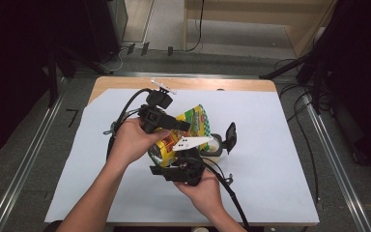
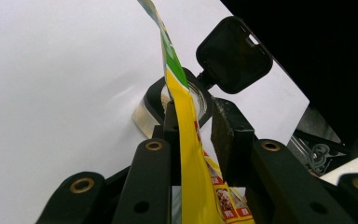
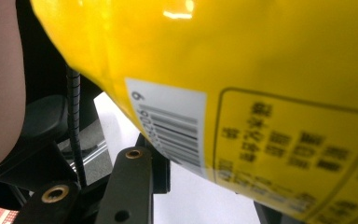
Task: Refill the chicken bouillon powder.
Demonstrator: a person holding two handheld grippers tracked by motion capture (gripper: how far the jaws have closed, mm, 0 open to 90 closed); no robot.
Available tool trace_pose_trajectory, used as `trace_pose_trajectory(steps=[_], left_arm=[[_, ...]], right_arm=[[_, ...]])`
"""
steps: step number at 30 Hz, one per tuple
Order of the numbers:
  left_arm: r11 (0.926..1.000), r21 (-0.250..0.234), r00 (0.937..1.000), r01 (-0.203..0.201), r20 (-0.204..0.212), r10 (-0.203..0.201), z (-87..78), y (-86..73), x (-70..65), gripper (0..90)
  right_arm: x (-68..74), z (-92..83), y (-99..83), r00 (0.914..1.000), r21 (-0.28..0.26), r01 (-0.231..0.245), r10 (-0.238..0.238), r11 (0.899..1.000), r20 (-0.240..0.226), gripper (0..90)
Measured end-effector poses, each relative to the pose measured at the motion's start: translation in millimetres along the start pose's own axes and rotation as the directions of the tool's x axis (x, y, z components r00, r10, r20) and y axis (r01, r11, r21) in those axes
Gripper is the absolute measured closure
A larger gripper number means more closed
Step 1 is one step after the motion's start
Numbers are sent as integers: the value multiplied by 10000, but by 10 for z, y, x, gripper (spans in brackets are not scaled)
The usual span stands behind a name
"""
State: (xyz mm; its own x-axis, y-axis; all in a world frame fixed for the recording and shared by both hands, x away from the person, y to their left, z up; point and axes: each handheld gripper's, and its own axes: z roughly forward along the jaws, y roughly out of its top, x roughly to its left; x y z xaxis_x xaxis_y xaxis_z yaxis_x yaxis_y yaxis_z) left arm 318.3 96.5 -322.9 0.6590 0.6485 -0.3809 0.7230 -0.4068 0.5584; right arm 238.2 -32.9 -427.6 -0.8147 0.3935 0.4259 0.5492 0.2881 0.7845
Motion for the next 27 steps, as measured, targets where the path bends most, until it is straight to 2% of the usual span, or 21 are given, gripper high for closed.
trace_pose_trajectory(steps=[27], left_arm=[[10000,65,10000,65,-32,-65,27,-12,24,763]], right_arm=[[-15,25,-6,10000,97,-90,90,9999,-35,683]])
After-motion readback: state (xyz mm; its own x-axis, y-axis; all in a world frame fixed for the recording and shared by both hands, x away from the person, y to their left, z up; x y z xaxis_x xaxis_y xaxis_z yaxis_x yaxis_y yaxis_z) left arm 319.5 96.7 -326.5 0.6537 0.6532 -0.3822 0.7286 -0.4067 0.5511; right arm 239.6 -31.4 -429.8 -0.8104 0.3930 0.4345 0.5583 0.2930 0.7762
